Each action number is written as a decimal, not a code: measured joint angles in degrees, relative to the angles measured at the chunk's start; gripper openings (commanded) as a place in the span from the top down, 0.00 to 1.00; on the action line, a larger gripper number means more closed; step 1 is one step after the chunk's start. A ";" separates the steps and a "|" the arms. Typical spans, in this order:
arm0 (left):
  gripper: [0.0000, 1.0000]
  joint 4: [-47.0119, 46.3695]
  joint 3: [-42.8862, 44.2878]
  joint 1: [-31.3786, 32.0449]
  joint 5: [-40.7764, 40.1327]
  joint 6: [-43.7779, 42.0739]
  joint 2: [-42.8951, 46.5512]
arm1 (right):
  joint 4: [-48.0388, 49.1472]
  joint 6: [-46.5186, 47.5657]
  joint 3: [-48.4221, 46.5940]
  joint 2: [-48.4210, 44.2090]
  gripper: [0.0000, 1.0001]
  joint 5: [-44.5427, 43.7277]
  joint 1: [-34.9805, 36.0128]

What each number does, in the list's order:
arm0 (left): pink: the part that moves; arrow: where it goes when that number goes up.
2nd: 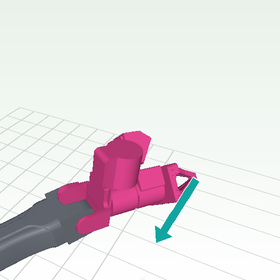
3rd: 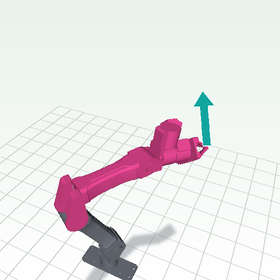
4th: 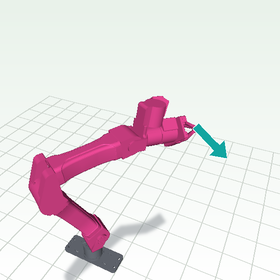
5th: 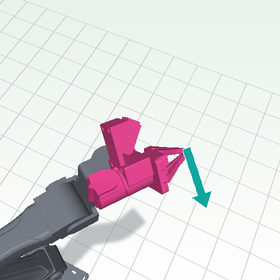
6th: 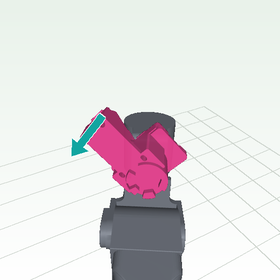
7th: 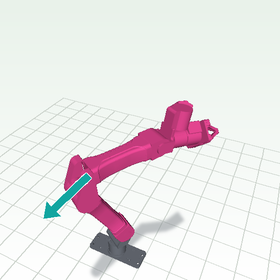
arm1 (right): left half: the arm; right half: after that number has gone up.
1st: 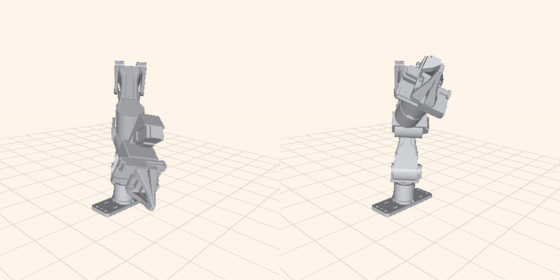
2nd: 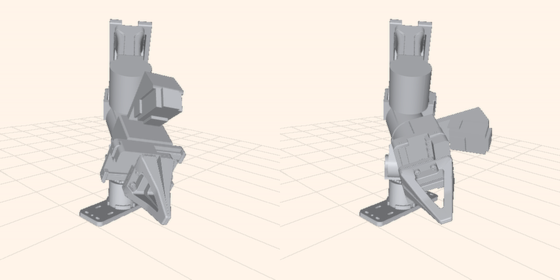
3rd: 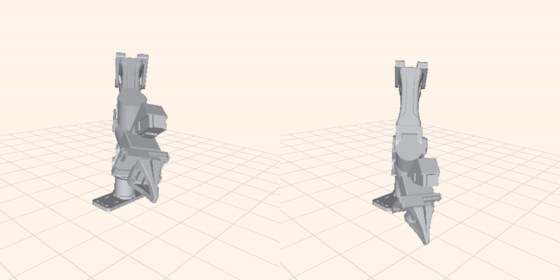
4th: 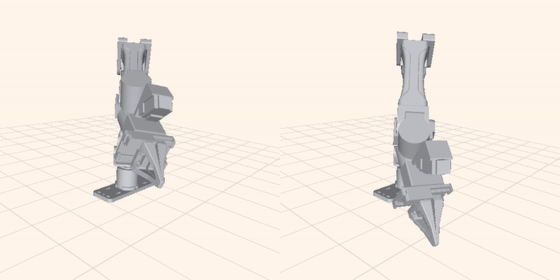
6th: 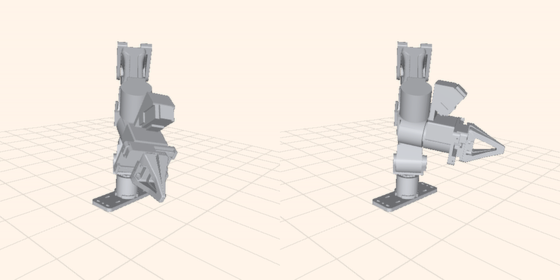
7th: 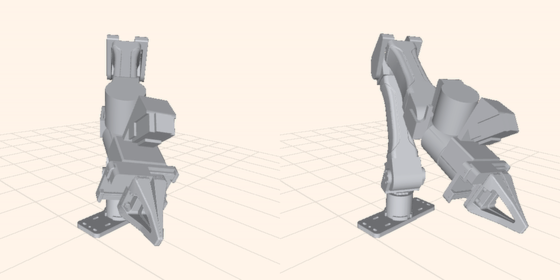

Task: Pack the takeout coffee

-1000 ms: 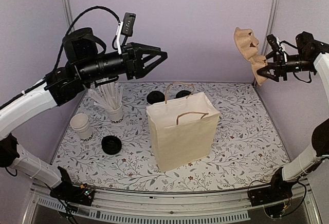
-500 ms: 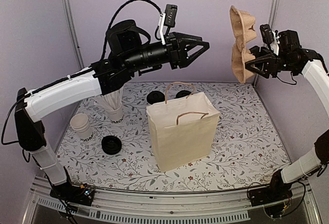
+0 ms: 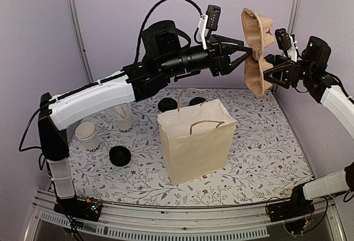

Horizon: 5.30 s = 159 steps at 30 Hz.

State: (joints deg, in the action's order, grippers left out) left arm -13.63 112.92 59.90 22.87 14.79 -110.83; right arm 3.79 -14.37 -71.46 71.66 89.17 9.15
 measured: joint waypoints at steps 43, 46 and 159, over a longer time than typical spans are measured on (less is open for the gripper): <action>0.59 3.74 4.92 1.77 -2.97 -2.84 -3.63 | 7.89 -7.45 0.15 -0.48 0.38 0.13 0.20; 0.58 3.17 4.44 1.95 -2.97 -2.80 -3.58 | 7.87 -7.45 0.31 -0.46 0.38 0.13 0.20; 0.74 48.30 -15.19 -2.08 -11.80 -12.87 22.51 | -59.91 63.36 -7.58 3.52 0.35 -34.60 27.82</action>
State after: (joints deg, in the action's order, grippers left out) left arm 34.68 97.73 57.82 11.07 1.91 -88.31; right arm -56.12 48.99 -79.05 75.18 54.57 36.97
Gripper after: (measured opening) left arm 0.305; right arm 0.683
